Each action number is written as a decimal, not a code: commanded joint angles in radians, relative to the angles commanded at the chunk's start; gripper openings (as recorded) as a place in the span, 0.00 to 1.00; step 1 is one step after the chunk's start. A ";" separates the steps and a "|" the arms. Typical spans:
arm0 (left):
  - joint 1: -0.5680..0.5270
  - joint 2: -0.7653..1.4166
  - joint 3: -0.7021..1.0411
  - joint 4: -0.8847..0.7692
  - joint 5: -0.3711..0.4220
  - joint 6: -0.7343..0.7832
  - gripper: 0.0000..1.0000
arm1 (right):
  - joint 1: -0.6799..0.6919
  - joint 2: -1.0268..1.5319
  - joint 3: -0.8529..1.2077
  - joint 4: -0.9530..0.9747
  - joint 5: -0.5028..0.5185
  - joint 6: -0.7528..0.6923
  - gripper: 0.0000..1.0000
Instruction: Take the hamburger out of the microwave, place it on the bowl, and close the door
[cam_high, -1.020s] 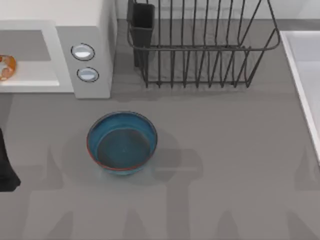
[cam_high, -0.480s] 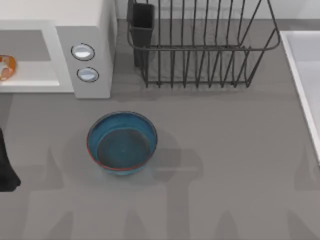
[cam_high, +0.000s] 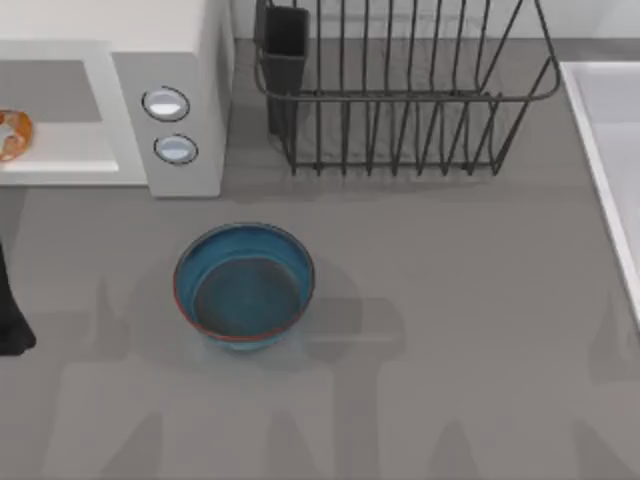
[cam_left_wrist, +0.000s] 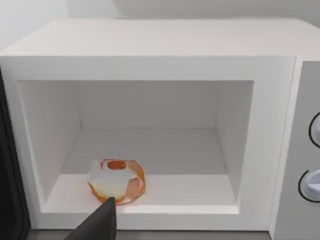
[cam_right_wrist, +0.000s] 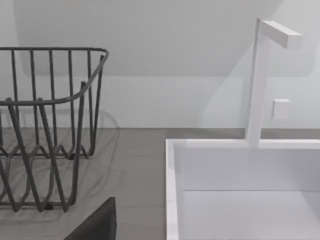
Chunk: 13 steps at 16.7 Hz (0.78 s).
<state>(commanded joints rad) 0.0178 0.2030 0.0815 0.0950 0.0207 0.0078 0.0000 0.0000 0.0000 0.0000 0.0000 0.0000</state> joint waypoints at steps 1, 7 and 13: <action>0.006 0.065 0.026 0.030 0.007 0.002 1.00 | 0.000 0.000 0.000 0.000 0.000 0.000 1.00; 0.050 0.577 0.230 0.267 0.058 0.022 1.00 | 0.000 0.000 0.000 0.000 0.000 0.000 1.00; 0.105 1.195 0.475 0.551 0.120 0.046 1.00 | 0.000 0.000 0.000 0.000 0.000 0.000 1.00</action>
<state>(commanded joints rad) 0.1223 1.3980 0.5564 0.6460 0.1407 0.0538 0.0000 0.0000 0.0000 0.0000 0.0000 0.0000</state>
